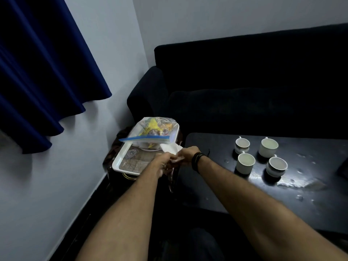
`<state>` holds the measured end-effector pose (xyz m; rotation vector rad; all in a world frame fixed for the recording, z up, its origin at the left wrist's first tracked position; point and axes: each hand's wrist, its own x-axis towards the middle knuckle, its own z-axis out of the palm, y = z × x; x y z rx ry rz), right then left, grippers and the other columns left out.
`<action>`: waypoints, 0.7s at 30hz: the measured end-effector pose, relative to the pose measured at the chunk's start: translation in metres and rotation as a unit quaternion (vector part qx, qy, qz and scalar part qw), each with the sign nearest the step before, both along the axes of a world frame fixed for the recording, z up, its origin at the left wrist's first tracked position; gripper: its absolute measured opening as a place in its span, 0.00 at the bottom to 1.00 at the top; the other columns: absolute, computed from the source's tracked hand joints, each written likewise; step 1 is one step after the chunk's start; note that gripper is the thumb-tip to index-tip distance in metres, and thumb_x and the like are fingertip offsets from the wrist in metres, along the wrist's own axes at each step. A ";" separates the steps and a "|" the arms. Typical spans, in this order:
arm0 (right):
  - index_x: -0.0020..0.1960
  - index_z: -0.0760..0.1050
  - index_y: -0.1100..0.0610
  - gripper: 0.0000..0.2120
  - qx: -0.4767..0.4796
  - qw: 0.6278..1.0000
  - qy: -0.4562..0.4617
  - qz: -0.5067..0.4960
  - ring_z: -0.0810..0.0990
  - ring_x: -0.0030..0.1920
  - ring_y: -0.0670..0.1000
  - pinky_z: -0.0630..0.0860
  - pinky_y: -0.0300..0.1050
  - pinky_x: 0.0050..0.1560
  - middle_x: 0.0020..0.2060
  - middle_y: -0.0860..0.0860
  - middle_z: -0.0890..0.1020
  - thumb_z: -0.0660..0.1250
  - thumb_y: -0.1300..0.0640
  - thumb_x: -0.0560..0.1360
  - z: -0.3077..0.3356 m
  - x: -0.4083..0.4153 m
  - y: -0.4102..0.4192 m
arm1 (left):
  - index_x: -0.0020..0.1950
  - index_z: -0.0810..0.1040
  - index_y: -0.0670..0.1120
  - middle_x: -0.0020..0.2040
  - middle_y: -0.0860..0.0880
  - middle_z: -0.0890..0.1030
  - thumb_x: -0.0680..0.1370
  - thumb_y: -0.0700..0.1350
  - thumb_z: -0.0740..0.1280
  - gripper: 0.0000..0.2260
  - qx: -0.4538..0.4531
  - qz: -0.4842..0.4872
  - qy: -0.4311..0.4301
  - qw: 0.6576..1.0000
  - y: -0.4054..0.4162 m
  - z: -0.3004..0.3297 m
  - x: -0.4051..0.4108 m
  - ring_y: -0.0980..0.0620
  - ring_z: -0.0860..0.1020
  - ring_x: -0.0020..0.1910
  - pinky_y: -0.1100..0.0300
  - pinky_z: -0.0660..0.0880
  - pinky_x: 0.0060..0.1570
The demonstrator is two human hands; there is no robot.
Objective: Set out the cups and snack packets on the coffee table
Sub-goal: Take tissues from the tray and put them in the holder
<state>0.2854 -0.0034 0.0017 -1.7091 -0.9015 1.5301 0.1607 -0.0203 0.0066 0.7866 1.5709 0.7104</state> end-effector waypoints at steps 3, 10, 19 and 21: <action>0.55 0.78 0.67 0.17 0.027 1.000 -0.003 -0.012 0.82 0.53 0.61 0.80 0.57 0.56 0.51 0.61 0.81 0.72 0.69 0.67 0.009 0.031 -0.002 | 0.58 0.77 0.44 0.48 0.43 0.83 0.77 0.47 0.68 0.13 0.002 0.034 -0.059 0.998 -0.001 -0.001 0.018 0.48 0.81 0.42 0.58 0.76 0.38; 0.52 0.79 0.60 0.11 0.098 0.995 0.020 -0.013 0.80 0.47 0.55 0.78 0.54 0.48 0.45 0.55 0.80 0.72 0.66 0.71 0.040 0.131 -0.026 | 0.59 0.76 0.36 0.40 0.41 0.83 0.75 0.38 0.70 0.13 0.086 0.078 -0.109 0.987 -0.001 0.011 0.089 0.55 0.81 0.26 0.65 0.74 0.23; 0.54 0.76 0.66 0.11 0.183 0.974 0.020 -0.132 0.79 0.47 0.57 0.80 0.52 0.41 0.46 0.60 0.78 0.70 0.72 0.72 0.051 0.251 -0.056 | 0.45 0.79 0.40 0.28 0.47 0.83 0.75 0.39 0.71 0.03 0.066 -0.059 -0.128 0.988 -0.015 0.028 0.210 0.55 0.81 0.24 0.64 0.77 0.27; 0.52 0.74 0.63 0.07 0.181 0.973 0.001 -0.143 0.79 0.41 0.55 0.80 0.46 0.32 0.43 0.58 0.77 0.68 0.69 0.75 0.054 0.283 -0.065 | 0.48 0.79 0.40 0.35 0.44 0.84 0.75 0.43 0.72 0.08 0.046 -0.108 -0.110 0.987 -0.022 0.026 0.237 0.52 0.82 0.30 0.62 0.78 0.32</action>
